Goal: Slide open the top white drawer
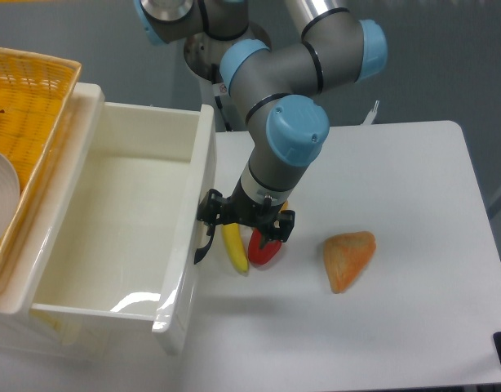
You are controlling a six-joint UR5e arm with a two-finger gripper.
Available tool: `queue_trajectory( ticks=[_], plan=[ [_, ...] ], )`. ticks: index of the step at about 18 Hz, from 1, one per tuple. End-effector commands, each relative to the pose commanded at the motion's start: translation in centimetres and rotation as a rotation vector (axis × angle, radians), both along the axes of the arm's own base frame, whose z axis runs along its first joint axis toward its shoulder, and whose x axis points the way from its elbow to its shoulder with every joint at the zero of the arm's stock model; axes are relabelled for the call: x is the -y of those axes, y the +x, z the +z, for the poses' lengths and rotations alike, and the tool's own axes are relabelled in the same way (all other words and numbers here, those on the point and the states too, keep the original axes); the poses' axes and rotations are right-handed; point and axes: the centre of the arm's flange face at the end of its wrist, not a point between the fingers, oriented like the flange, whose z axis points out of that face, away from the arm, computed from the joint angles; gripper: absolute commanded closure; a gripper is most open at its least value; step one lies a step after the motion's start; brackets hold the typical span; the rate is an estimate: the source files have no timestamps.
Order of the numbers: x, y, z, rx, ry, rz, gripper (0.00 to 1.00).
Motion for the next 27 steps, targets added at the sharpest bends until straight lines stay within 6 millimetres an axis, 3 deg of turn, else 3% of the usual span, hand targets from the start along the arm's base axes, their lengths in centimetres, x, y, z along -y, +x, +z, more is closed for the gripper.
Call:
queue_trajectory(
  ticks=[12,17,21,24,27],
  plan=[
    [1.2,-2.0,0.7,0.066,0.089,0.06,0.0],
    [2.9,-4.1,1.5,0.08,0.138,0.103,0.0],
    [4.4,-5.1,3.9,0.017,0.159,0.113,0.0],
    [5.3,-6.1,3.6,-0.125,0.08,0.004,0.0],
    [5.8,-6.9,3.0,-0.161,0.048,-0.032,0.0]
  ],
)
